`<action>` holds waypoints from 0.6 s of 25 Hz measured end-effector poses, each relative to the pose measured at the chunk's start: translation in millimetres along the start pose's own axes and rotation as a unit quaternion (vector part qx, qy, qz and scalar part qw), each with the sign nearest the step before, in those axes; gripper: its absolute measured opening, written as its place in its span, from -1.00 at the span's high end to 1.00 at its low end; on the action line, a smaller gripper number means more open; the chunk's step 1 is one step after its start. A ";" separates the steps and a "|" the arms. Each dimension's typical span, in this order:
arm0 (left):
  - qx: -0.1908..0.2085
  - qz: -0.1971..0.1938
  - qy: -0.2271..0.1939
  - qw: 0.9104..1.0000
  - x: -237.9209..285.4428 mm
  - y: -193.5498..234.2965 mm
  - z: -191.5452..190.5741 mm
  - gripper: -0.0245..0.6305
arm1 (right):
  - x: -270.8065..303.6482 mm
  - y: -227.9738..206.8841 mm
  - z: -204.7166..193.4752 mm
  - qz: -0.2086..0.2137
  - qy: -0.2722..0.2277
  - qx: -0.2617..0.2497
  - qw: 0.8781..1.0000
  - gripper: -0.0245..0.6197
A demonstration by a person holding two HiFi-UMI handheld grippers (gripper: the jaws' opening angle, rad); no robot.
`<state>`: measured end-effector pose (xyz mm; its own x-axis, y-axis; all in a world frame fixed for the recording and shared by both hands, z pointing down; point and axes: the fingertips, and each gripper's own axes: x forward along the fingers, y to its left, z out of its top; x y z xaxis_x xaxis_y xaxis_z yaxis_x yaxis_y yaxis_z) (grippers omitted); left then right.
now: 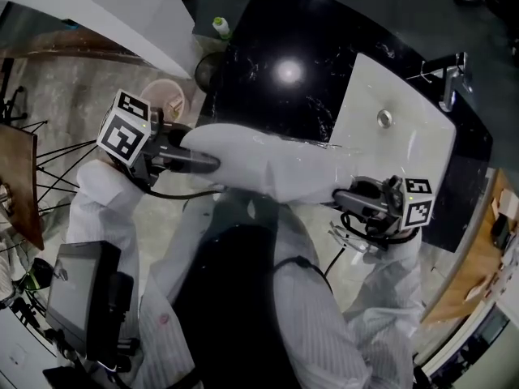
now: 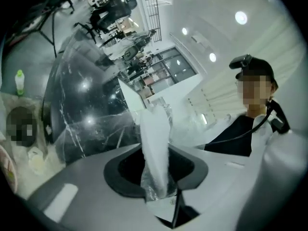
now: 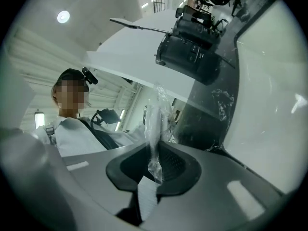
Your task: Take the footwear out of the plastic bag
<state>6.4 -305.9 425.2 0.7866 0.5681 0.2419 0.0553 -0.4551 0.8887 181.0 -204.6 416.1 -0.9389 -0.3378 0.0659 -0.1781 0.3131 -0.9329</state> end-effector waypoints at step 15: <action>0.066 0.104 -0.133 0.983 -57.4 -33.1 28.5 0.66 | -55.8 25.6 41.2 -0.102 -0.101 -0.090 0.986 0.88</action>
<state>-23.0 -343.0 370.8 0.9216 0.2620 0.2865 -0.0577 -0.6374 0.7684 241.0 -214.3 374.0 -0.8035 -0.5746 0.1556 -0.4228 0.3668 -0.8287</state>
